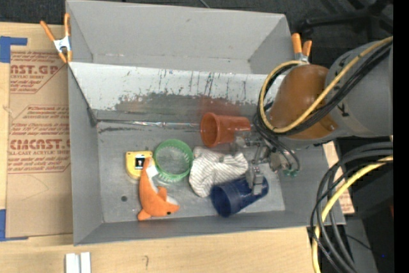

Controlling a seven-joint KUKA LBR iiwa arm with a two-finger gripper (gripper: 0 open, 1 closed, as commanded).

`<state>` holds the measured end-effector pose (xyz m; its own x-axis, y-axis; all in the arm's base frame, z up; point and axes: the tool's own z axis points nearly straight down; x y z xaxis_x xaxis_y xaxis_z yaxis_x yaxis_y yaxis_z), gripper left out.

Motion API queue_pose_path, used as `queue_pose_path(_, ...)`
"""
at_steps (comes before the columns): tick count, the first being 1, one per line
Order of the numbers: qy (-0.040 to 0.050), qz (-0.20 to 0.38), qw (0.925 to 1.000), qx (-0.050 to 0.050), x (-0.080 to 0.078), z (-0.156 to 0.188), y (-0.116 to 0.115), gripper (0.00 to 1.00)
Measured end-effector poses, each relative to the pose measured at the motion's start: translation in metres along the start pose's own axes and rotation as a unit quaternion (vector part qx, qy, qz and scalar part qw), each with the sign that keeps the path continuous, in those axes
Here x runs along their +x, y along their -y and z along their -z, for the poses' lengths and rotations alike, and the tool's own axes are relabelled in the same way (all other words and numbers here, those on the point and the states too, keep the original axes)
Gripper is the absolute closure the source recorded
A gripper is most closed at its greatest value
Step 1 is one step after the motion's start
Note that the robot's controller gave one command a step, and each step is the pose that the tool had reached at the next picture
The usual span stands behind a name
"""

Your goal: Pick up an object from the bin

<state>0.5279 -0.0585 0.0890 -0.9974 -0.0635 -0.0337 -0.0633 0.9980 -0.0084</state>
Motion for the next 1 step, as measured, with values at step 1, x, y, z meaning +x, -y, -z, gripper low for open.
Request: queue_pose_path(1,-0.0018,0.001,1.0,-0.001,-0.0016,0.0051,-0.0005,1.0)
